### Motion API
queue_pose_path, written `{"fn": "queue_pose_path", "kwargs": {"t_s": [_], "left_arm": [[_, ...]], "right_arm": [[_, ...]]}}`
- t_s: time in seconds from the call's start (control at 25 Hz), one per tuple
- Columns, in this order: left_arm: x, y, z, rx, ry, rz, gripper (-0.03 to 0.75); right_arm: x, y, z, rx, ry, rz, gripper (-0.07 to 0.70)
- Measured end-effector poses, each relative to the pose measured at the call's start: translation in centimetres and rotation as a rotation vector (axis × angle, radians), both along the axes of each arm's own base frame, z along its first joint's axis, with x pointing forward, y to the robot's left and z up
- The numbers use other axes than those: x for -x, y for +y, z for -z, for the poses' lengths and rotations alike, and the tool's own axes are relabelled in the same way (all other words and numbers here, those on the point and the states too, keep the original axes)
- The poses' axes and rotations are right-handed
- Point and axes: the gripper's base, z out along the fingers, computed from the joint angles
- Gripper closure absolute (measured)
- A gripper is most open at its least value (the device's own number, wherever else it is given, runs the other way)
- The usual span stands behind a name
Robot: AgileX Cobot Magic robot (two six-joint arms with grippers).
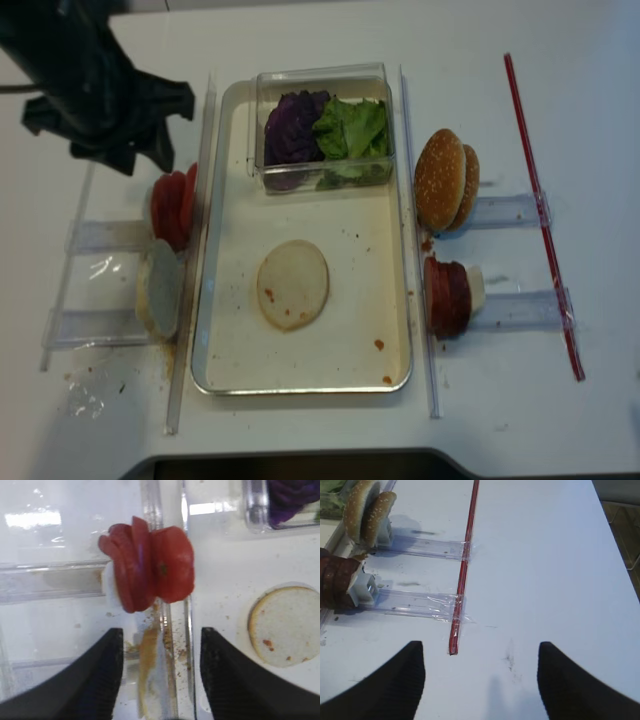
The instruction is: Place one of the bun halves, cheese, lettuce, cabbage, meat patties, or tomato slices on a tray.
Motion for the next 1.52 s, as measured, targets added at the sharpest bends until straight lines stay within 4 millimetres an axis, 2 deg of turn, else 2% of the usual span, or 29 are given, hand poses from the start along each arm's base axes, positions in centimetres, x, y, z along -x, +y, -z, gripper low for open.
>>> {"fn": "queue_pose_path", "kwargs": {"t_s": [0.16, 0.28, 0.52, 0.64, 1.04, 1.52], "left_arm": [[1.0, 1.8, 0.0, -0.024, 0.002, -0.034, 0.377], [1.6, 2.5, -0.8, -0.033, -0.023, -0.042, 0.377], [3.1, 3.0, -1.1, -0.035, -0.038, -0.042, 0.377], [4.6, 3.1, -1.2, -0.035, -0.043, -0.041, 0.377], [12.4, 3.7, -1.9, -0.028, -0.14, -0.036, 0.377], [21.7, 4.7, -0.8, -0.047, -0.317, -0.044, 0.377]], "right_arm": [[0.0, 0.0, 0.0, 0.0, 0.0, 0.0, 0.125], [0.0, 0.0, 0.0, 0.0, 0.0, 0.0, 0.125], [0.0, 0.0, 0.0, 0.0, 0.0, 0.0, 0.125], [0.0, 0.0, 0.0, 0.0, 0.0, 0.0, 0.125], [0.0, 0.0, 0.0, -0.002, 0.0, 0.003, 0.125], [0.0, -0.1, 0.0, -0.003, 0.0, 0.01, 0.125]]}}
